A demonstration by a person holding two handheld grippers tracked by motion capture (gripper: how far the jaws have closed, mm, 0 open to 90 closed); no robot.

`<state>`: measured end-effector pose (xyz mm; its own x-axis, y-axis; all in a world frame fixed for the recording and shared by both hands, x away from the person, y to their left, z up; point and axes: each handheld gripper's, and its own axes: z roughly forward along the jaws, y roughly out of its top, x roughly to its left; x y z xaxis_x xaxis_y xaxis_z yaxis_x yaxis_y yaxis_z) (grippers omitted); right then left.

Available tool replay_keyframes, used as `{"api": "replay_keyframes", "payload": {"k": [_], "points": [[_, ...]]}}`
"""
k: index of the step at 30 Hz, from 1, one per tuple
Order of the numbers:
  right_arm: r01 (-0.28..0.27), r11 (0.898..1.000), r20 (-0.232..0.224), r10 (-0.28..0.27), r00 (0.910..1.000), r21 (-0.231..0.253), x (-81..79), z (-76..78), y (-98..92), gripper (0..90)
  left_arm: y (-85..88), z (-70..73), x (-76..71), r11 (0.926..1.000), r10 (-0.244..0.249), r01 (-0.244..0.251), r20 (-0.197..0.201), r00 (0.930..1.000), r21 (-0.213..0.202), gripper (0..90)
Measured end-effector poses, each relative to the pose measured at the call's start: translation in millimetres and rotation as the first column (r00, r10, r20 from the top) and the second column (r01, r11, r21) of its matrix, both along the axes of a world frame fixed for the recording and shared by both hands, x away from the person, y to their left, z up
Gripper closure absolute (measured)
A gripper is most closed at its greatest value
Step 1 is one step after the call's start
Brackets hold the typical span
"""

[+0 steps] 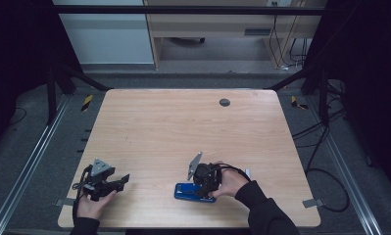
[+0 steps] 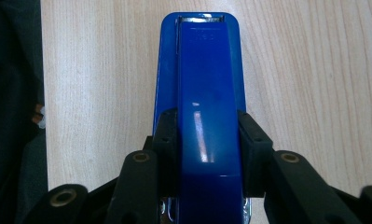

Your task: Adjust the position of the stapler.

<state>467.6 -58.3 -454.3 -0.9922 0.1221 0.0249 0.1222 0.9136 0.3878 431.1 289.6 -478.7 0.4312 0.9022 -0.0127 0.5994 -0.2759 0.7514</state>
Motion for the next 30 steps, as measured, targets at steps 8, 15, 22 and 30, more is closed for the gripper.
{"api": "replay_keyframes", "payload": {"k": [8, 15, 22, 30], "points": [[-0.032, 0.999, 0.017, 0.031, 0.9994, 0.017, -3.1, -1.0, -1.5, 65.8, -0.3, 0.0, 0.0, 1.0000, -0.003, 0.003, 0.001, 1.0000, -0.001, 34.6], [-0.050, 0.999, 0.033, 0.049, 0.9982, 0.020, -3.6, -4.0, -3.6, 65.7, -0.8, -0.2, 0.0, 1.0000, -0.005, 0.005, -0.002, 1.0000, 0.000, 34.5], [-0.038, 0.999, 0.043, 0.037, 0.9984, 0.013, -5.5, -3.9, -2.7, 65.3, -1.1, -0.2, -0.2, 1.0000, -0.004, 0.004, -0.001, 1.0000, 0.000, 34.5], [0.013, 0.999, 0.040, -0.015, 0.9991, 0.053, -7.6, -0.6, -6.4, 63.7, -1.4, -0.5, 0.0, 1.0000, -0.005, 0.005, -0.004, 1.0000, -0.002, 34.5]]}}
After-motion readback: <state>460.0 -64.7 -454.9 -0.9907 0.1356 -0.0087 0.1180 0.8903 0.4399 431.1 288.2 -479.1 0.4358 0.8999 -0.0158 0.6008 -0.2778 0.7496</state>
